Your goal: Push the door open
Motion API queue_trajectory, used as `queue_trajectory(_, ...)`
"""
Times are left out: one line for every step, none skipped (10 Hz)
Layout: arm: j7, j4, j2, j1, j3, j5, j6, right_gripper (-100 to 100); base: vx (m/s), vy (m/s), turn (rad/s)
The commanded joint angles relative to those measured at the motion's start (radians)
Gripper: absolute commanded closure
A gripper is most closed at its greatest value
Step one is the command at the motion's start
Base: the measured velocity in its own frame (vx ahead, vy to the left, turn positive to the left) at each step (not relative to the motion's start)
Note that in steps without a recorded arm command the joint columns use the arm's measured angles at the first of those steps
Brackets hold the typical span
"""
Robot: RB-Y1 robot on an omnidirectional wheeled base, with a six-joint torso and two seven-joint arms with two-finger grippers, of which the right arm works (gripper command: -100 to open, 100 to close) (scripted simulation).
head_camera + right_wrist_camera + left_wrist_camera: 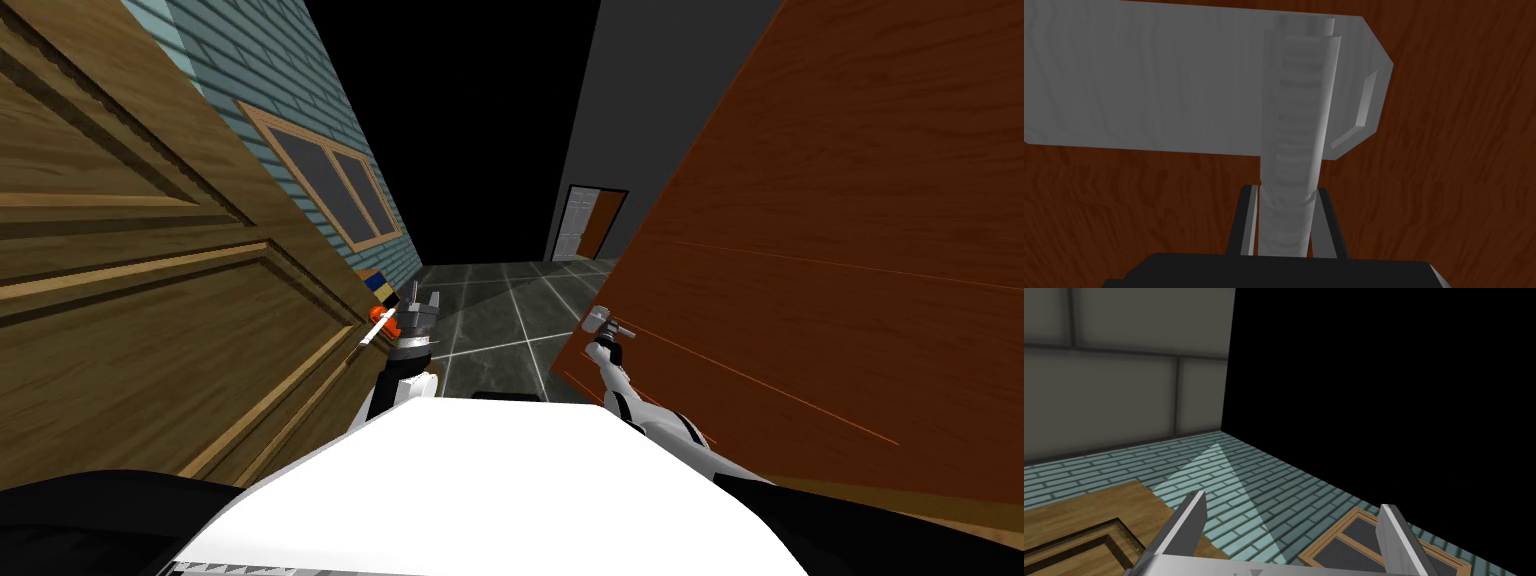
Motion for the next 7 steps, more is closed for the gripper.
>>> queue_trajectory(0.010,-0.008,-0.011,0.006,-0.018,-0.011,-0.003,100,0.194,0.021,-0.036)
queue_trajectory(0.016,-0.006,-0.015,0.007,-0.027,-0.018,-0.005,100,0.174,0.004,-0.041)
queue_trajectory(0.018,-0.016,-0.009,0.013,-0.023,-0.015,0.007,100,0.079,-0.009,-0.020)
queue_trajectory(0.025,-0.010,-0.017,0.014,-0.038,-0.028,-0.003,100,0.129,-0.017,-0.027)
queue_trajectory(0.031,-0.008,-0.020,0.016,-0.046,-0.035,-0.006,100,0.204,-0.035,-0.034)
queue_trajectory(0.039,-0.006,-0.023,0.018,-0.056,-0.043,-0.010,100,0.226,-0.019,-0.038)
queue_trajectory(0.039,-0.006,-0.023,0.018,-0.056,-0.043,-0.010,100,0.131,-0.008,-0.037)
